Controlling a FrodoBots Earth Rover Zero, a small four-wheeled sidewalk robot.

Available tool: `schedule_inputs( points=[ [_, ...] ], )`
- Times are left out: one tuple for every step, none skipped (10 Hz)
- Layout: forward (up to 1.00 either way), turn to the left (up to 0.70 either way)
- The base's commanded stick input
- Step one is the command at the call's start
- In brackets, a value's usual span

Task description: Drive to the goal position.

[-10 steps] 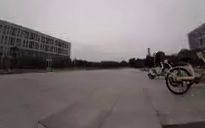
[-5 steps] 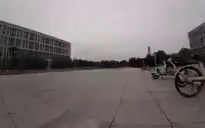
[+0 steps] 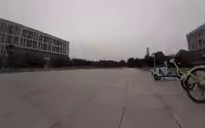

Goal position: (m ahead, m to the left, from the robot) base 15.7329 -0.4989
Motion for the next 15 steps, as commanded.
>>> schedule_inputs(
  points=[
    [0.70,0.00],
    [0.70,0.00],
    [0.70,0.00],
    [0.70,0.00],
    [0.70,0.00],
    [0.70,0.00],
    [0.70,0.00],
    [0.70,0.00],
    [0.70,0.00],
    [0.70,0.00],
    [0.70,0.00],
    [0.70,0.00],
    [0.70,0.00],
    [0.70,0.00],
    [0.70,-0.02]
  ],
)
